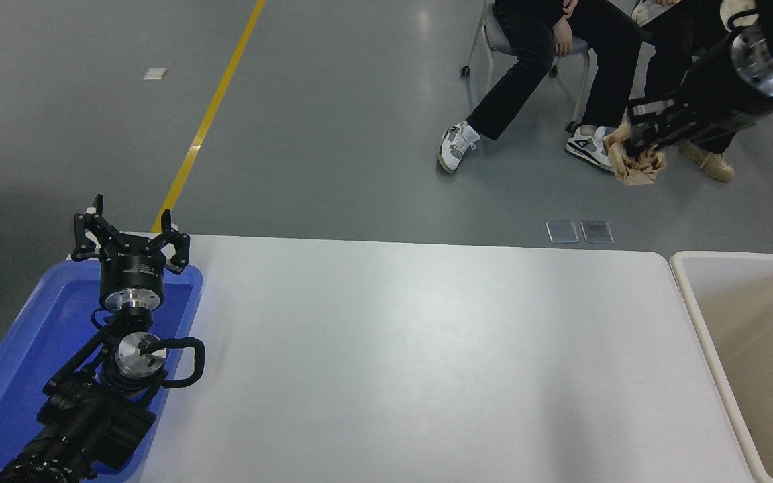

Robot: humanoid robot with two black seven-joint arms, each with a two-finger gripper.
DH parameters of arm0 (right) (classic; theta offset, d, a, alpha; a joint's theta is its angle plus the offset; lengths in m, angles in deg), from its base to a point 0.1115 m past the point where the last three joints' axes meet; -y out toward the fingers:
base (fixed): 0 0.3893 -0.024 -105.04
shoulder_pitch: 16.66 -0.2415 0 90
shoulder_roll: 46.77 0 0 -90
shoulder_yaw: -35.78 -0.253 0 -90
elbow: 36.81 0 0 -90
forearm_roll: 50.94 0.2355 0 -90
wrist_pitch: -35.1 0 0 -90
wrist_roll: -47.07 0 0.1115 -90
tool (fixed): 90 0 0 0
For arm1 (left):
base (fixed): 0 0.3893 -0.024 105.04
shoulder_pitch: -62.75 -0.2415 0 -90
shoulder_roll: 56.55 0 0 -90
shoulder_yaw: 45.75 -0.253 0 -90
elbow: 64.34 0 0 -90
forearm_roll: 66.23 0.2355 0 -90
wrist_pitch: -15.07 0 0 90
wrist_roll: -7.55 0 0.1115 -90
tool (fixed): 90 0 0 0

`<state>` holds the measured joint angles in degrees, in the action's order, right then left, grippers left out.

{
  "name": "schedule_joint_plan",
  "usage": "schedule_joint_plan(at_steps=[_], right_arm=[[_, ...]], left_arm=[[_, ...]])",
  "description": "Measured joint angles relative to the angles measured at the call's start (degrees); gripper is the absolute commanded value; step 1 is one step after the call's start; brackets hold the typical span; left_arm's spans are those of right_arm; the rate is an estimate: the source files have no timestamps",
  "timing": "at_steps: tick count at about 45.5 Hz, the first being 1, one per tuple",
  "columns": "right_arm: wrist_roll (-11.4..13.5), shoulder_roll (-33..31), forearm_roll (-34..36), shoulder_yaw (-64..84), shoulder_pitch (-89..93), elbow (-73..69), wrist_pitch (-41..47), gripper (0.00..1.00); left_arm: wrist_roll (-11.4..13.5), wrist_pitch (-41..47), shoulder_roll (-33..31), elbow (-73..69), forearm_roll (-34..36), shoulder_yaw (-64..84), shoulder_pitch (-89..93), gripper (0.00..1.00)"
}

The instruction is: Pick up paper ball place in dustbin

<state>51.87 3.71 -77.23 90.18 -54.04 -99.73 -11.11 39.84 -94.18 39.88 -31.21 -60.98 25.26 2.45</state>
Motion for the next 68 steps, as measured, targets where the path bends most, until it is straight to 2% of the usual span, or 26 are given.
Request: schedule_joint_plan(at_steps=[6, 13, 19, 25, 30, 34, 43, 49, 68], right_arm=[[0.11, -7.33, 0.32, -0.69, 2.14, 4.41, -3.76, 0.0], [-0.01, -15.15, 2.28, -6.92, 11.04, 9.66, -15.88, 0.0], [-0.1, -17.95, 5.78, -16.1, 23.29, 13.91, -27.68, 0.0], [-0.12, -18.12, 8.63, -27.8, 36.72, 17.86, -36.44, 0.0], [-0.12, -15.78, 10.91, -38.54, 48.84, 22.49, -42.58, 0.0], [-0.17, -11.46, 12.47, -46.75, 57.56, 28.85, -45.57, 0.0], [-0.29, 0.84, 14.36, -60.79, 71.13, 46.78, -47.92, 0.0], [-0.33, 6.26, 15.68, -67.44, 77.02, 53.38, -48.92, 0.0], [-0.47, 13.35, 23.12, -75.07, 91.36, 59.89, -49.46, 0.0]], left_arm=[[0.0, 0.0, -0.02, 0.0, 0.01, 0.0, 0.0, 0.99], [0.01, 0.0, -0.01, 0.0, 0.0, 0.0, 0.01, 0.99], [0.0, 0.0, -0.01, 0.0, 0.01, 0.0, 0.01, 0.99], [0.01, 0.0, -0.01, 0.0, 0.02, 0.0, 0.01, 0.99], [0.01, 0.0, -0.01, 0.0, 0.02, 0.0, 0.01, 0.99], [0.01, -0.01, -0.01, 0.0, 0.03, 0.0, 0.02, 0.99], [0.01, 0.0, 0.0, 0.0, 0.01, 0.0, 0.02, 0.99], [0.01, 0.0, -0.01, 0.01, -0.02, 0.0, 0.02, 0.99], [0.01, 0.0, 0.0, 0.0, -0.03, 0.0, 0.01, 0.99]])
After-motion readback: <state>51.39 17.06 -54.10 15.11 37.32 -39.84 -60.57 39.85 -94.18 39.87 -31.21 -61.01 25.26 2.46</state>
